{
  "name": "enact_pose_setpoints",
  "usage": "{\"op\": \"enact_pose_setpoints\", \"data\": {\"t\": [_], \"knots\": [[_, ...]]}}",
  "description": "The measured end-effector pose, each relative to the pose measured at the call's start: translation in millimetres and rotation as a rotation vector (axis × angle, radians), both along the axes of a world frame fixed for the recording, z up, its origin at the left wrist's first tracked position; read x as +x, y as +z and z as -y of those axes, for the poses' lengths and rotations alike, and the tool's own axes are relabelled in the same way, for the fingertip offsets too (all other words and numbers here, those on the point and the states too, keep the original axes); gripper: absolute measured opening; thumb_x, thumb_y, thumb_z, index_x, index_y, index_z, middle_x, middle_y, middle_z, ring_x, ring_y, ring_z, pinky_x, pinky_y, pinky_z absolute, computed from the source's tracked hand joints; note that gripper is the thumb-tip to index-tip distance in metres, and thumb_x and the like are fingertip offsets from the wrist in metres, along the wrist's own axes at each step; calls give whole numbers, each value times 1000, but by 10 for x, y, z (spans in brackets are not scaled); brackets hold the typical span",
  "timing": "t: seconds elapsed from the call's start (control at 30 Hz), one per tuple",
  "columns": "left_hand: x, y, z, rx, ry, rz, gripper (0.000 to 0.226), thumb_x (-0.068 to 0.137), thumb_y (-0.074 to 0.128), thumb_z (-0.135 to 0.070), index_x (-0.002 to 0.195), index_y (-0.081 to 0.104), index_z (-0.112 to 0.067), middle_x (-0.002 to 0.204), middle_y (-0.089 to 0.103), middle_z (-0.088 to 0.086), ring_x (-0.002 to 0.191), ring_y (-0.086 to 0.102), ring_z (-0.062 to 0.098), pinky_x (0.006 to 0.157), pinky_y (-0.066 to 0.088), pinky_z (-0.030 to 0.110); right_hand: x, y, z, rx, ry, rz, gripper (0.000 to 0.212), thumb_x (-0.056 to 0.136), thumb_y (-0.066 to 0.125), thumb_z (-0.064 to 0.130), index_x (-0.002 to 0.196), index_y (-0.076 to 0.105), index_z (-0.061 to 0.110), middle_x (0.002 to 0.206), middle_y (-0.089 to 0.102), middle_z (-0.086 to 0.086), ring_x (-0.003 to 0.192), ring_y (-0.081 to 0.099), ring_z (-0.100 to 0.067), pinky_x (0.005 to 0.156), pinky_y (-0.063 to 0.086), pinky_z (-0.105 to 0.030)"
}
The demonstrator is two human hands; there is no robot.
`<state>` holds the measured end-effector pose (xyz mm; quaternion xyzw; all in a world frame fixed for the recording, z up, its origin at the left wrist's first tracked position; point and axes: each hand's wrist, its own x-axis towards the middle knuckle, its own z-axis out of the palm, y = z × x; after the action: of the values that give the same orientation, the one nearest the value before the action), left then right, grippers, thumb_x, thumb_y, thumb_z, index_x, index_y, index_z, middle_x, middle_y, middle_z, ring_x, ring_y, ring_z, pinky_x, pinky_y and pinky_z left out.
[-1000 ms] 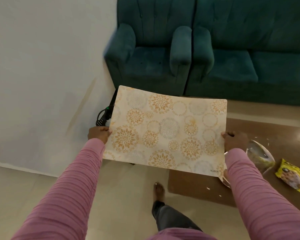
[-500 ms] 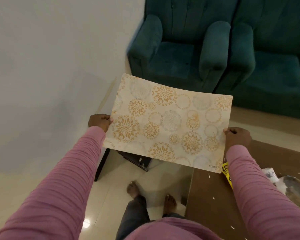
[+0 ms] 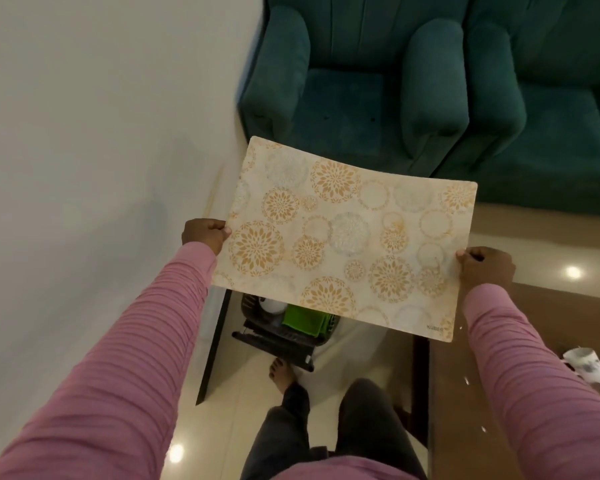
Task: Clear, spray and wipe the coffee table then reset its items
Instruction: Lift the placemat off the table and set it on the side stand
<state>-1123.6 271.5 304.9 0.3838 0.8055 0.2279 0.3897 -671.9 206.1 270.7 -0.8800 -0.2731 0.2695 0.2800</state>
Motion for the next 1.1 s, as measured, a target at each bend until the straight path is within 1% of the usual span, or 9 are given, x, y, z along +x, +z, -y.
{"op": "enact_pose_setpoints", "data": {"t": [0.17, 0.37, 0.43, 0.53, 0.6, 0.7, 0.83, 0.93, 1.1], "knots": [[-135, -257, -740, 1, -23, 8, 34, 89, 69, -12, 122, 66, -7, 131, 62, 10, 118, 58, 24, 98, 40, 19, -141, -193, -464, -33, 26, 107, 23, 87, 67, 24, 105, 72, 11, 103, 71, -13, 93, 67, -33, 92, 53, -46], [-71, -1012, -1536, 77, -46, -81, 30, 91, 66, -10, 120, 67, -6, 127, 65, 9, 116, 60, 22, 89, 37, 14, -130, -1016, -1201, -29, 24, 148, 21, 87, 66, 25, 103, 71, 13, 102, 71, -10, 90, 68, -29, 86, 56, -48], [-27, -1339, -1683, 93, -32, -112, 28, 91, 65, -10, 118, 69, -6, 124, 66, 7, 112, 61, 20, 89, 38, 15, -97, -1361, -1411, -26, 29, 148, 21, 86, 66, 27, 102, 71, 15, 101, 71, -9, 89, 68, -28, 85, 56, -47], [34, -1853, -1942, 98, 10, -145, 26, 91, 65, -10, 116, 70, -7, 116, 68, 3, 97, 58, 10, 84, 40, 14, -56, -1913, -1712, -36, 39, 145, 24, 82, 66, 33, 98, 71, 16, 95, 71, -8, 84, 69, -28, 79, 58, -47], [42, -2198, -2066, 89, 38, -146, 24, 91, 65, -9, 113, 72, -9, 111, 68, 2, 94, 59, 11, 85, 45, 18, -55, -2236, -1848, -35, 62, 153, 27, 81, 64, 35, 99, 71, 15, 91, 72, -9, 80, 69, -29, 76, 58, -47], [50, -2745, -2150, 42, 88, -135, 21, 90, 65, -8, 108, 74, -13, 100, 69, -1, 91, 66, 17, 85, 54, 28, -65, -2731, -1962, -76, 104, 155, 26, 83, 63, 33, 99, 71, 14, 89, 72, -10, 80, 69, -30, 78, 58, -49], [11, -3239, -2022, -64, 101, -140, 22, 89, 66, -9, 108, 74, -13, 100, 69, -1, 92, 67, 20, 87, 57, 37, -177, -3161, -1915, -160, 123, 123, 17, 87, 62, 24, 98, 71, 16, 90, 72, -9, 84, 67, -32, 80, 57, -48], [-19, -3395, -1936, -126, 98, -157, 20, 89, 67, -11, 107, 75, -14, 103, 73, 3, 91, 69, 22, 87, 58, 41, -234, -3297, -1818, -244, 128, 108, 14, 90, 62, 16, 101, 71, 12, 94, 71, -10, 82, 67, -31, 82, 57, -46], [-4, -3459, -1916, -173, 92, -207, 22, 89, 67, -12, 110, 74, -14, 108, 72, 6, 94, 68, 22, 90, 56, 39, -275, -3345, -1725, -337, 131, 84, 19, 90, 63, 21, 104, 70, 9, 96, 71, -15, 86, 66, -35, 82, 56, -50]]}}
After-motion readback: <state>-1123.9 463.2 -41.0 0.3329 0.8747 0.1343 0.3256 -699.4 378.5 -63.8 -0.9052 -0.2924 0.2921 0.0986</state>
